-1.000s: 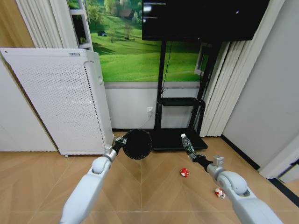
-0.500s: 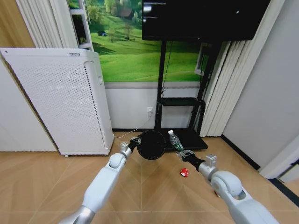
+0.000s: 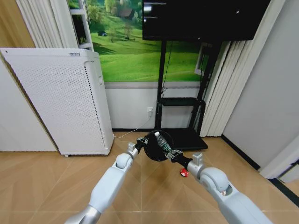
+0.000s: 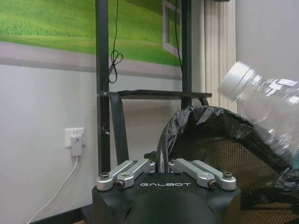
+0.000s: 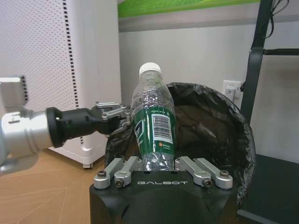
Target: Pick up the trash bin and place the garbage on the floor into it.
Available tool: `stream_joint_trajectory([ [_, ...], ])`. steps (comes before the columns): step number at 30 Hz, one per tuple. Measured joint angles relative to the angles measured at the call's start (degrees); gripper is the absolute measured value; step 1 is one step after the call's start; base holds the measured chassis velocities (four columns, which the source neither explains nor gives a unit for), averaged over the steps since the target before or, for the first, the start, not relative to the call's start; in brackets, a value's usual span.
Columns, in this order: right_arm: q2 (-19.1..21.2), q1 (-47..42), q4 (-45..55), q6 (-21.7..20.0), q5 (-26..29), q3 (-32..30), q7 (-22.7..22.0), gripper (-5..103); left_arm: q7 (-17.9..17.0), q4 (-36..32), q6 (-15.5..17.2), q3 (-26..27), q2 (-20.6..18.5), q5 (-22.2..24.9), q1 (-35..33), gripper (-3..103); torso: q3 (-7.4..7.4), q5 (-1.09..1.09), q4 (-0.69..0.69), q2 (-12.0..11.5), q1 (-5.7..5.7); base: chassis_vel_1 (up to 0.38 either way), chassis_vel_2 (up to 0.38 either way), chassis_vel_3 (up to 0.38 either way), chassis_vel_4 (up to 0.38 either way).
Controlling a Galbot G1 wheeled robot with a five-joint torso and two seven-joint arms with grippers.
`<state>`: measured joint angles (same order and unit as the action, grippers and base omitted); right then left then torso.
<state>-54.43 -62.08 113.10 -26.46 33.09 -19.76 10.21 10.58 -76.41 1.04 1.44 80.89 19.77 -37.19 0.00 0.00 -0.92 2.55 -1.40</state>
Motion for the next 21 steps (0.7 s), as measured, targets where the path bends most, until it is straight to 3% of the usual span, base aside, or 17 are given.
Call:
stream_joint_trajectory([
  [10, -1.31, 1.39, -2.86, 0.66, 0.17, -1.86, 0.57, 25, -4.85, -4.12, 2.32, 2.66, 2.32, 2.19, -4.09, 7, 0.00, 0.00, 0.00, 0.00, 0.00, 0.000, 0.000, 0.000, 0.000],
  [19, -1.77, 1.68, -3.22, 0.75, 0.06, -0.27, 0.45, 23, -6.42, -3.65, 3.25, 3.40, 4.08, 3.66, -5.11, 7, 0.00, 0.00, 0.00, 0.00, 0.00, 0.000, 0.000, 0.000, 0.000],
  [21, -2.00, 1.81, -3.35, 0.75, -0.16, 0.83, 0.02, 30, -6.54, -3.45, 3.32, 3.41, 4.52, 3.71, -5.23, 7, 0.00, 0.00, 0.00, 0.00, 0.01, 0.000, 0.000, 0.000, 0.000],
])
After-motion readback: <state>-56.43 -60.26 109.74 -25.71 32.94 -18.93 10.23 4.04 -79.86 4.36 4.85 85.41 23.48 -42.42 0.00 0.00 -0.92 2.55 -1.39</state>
